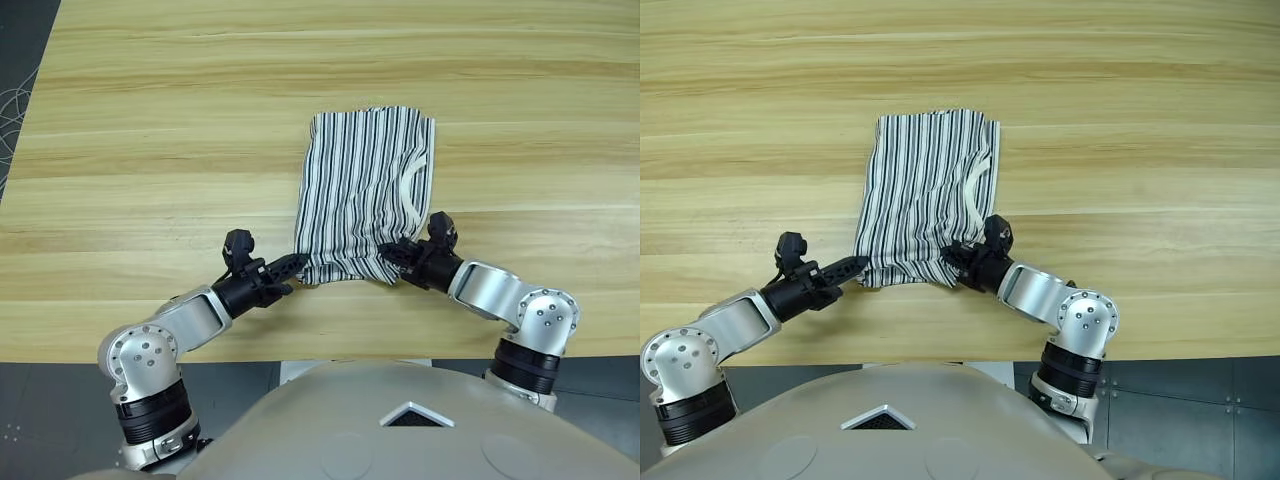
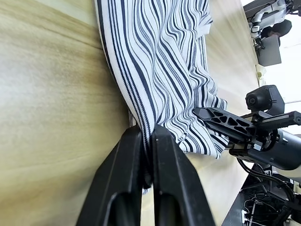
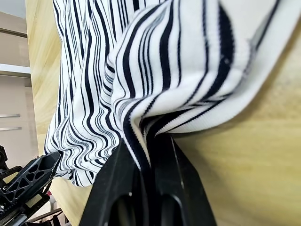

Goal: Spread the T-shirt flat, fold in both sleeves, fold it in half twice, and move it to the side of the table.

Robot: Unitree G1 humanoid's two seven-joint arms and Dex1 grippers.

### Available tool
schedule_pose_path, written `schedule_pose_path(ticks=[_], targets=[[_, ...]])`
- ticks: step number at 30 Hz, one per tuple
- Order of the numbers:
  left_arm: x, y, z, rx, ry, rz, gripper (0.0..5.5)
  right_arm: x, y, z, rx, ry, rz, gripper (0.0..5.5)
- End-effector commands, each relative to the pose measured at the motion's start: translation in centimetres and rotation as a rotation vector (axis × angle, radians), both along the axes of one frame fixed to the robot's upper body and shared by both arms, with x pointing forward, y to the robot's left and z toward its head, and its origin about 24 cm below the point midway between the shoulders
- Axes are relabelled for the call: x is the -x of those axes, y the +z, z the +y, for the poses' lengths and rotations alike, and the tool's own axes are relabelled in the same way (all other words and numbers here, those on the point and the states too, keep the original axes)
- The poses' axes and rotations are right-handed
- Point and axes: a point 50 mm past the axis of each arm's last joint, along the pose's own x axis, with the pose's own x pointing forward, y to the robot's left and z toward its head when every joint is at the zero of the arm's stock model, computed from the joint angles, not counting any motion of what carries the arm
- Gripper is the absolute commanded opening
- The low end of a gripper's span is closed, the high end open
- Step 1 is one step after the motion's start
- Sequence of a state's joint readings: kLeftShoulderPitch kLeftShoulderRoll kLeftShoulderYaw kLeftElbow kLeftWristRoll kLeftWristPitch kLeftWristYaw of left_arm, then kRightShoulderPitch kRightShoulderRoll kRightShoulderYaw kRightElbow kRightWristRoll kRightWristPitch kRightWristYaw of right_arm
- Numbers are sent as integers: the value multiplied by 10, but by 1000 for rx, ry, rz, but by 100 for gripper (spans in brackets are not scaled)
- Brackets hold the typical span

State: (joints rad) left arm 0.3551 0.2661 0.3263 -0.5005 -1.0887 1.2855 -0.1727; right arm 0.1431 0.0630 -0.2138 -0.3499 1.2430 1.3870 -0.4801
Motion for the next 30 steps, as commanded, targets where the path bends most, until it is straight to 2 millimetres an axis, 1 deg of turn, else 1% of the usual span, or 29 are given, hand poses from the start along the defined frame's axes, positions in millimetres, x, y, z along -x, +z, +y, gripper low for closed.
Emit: schedule_pose_path(ticks=[1,4,6,8,11,13,17,22,24,27,30], targets=[[3,3,0,-18,-1,-1,11,17,-18,-10,117,6,123,10],[5,2,-3,-17,3,6,11,20,-16,-13,118,11,116,10],[6,2,-5,-16,0,8,11,26,-13,-18,115,37,103,10],[11,2,-8,-17,-7,24,11,38,-8,-27,117,87,88,10],[24,3,-13,-22,-17,47,11,61,-3,-43,131,154,107,10],[30,4,-15,-28,-23,55,11,69,1,-50,129,188,106,10],[41,7,-18,-30,-30,73,11,65,10,-63,132,215,67,10],[50,6,-20,-33,-36,100,11,61,10,-63,128,209,68,10],[49,6,-21,-31,-33,99,11,57,10,-64,127,196,60,10],[43,8,-26,-20,-32,72,11,49,15,-63,101,178,25,10],[30,12,-30,-6,-28,21,11,38,26,-61,43,143,-48,10]])
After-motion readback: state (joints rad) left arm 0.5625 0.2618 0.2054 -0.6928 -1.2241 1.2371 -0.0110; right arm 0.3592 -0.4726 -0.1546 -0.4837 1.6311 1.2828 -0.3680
